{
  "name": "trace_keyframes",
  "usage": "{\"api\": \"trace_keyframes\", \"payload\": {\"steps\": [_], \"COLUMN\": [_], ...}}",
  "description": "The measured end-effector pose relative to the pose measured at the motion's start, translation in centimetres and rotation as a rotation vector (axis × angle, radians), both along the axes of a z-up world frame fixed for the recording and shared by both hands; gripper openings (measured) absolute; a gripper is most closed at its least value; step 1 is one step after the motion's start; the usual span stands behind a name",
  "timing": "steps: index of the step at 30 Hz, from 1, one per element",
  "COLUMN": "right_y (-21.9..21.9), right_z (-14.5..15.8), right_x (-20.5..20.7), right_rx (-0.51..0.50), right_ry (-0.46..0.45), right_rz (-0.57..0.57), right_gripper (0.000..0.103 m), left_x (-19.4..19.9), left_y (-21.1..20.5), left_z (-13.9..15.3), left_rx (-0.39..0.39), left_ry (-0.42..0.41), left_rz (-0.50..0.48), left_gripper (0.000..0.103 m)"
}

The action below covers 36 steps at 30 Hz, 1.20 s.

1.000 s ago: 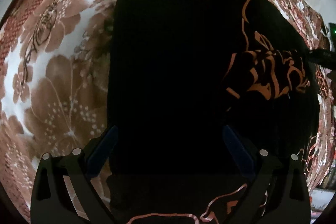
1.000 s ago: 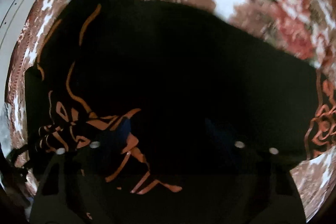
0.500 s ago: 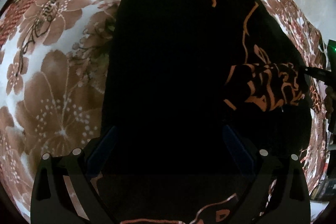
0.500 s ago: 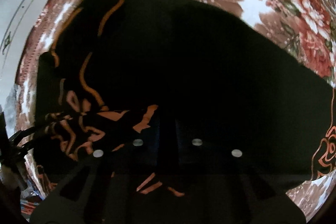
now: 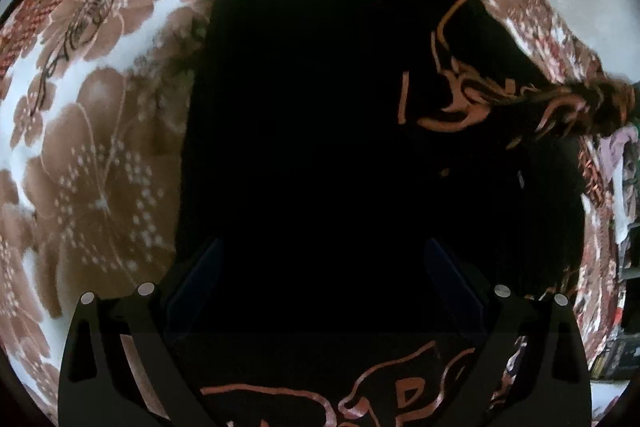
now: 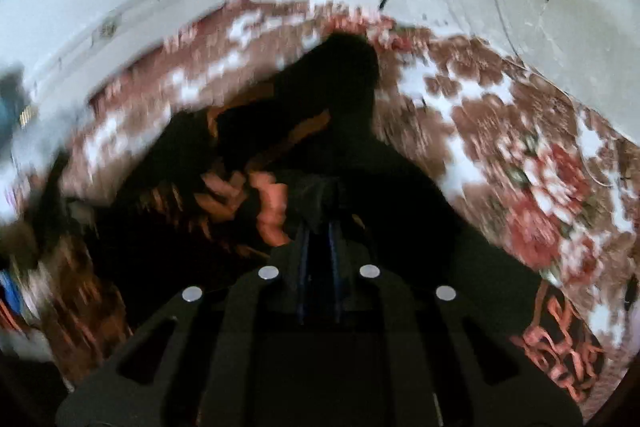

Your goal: Fold large clothes

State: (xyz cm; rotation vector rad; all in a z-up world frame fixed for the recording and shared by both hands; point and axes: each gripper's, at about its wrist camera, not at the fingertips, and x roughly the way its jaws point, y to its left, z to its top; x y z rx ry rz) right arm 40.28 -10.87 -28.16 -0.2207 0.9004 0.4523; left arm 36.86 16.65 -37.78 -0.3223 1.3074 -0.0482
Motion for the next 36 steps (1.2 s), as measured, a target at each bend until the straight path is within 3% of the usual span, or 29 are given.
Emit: {"api": "trace_keyframes", "payload": {"steps": [5,8,13,14,15,17,20,22,25,27,29,31,32,36], "right_y": [-4.6,-6.3,-8.6,-8.9,-9.2,-9.6,-9.7,-9.1,-7.7,-6.6,-5.9,-5.3,-5.2,-5.5], "right_z": [-11.9,-14.9,-15.1,-14.8,-14.0,-12.2,-9.3,-8.0,-7.8,-9.5,-11.8,-13.9,-14.5,-14.3], "right_x": [-5.9,-8.5,-10.3,-10.4,-10.4,-10.3,-8.6,-6.5,-3.0,-0.7,0.9,1.7,2.0,2.2], "right_rx": [-0.076,-0.069,0.016,0.028,0.070,0.157,0.297,0.337,0.357,0.371,0.318,0.251,0.242,0.232], "right_ry": [0.262,0.320,0.340,0.340,0.340,0.323,0.312,0.316,0.360,0.437,0.515,0.565,0.578,0.585], "right_rz": [-0.071,-0.144,-0.242,-0.253,-0.272,-0.299,-0.304,-0.301,-0.277,-0.272,-0.287,-0.307,-0.311,-0.316], "right_gripper": [0.001,0.001,0.004,0.011,0.034,0.064,0.070,0.073,0.074,0.073,0.073,0.053,0.035,0.019], "left_x": [-1.2,-1.8,-2.4,-2.3,-2.3,-2.3,-2.3,-2.4,-2.4,-2.2,-2.1,-1.4,-1.0,0.9], "left_y": [-1.8,-3.2,-4.8,-5.2,-5.7,-7.0,-8.4,-9.3,-9.9,-10.3,-10.3,-10.5,-10.4,-8.0], "left_z": [-1.4,-1.2,0.7,1.3,2.0,3.6,4.8,5.5,5.6,5.2,4.7,4.0,3.7,2.4], "left_rx": [-0.010,0.001,0.001,0.001,0.002,0.009,0.009,-0.015,-0.052,-0.077,-0.090,-0.058,-0.031,0.063], "left_ry": [0.049,0.052,0.025,0.012,-0.002,-0.032,-0.043,-0.054,-0.067,-0.069,-0.079,-0.093,-0.099,-0.108], "left_rz": [-0.037,-0.072,-0.102,-0.113,-0.124,-0.146,-0.147,-0.128,-0.106,-0.099,-0.120,-0.170,-0.198,-0.223], "left_gripper": [0.098,0.098,0.098,0.098,0.098,0.098,0.098,0.098,0.098,0.098,0.098,0.098,0.098,0.098]}}
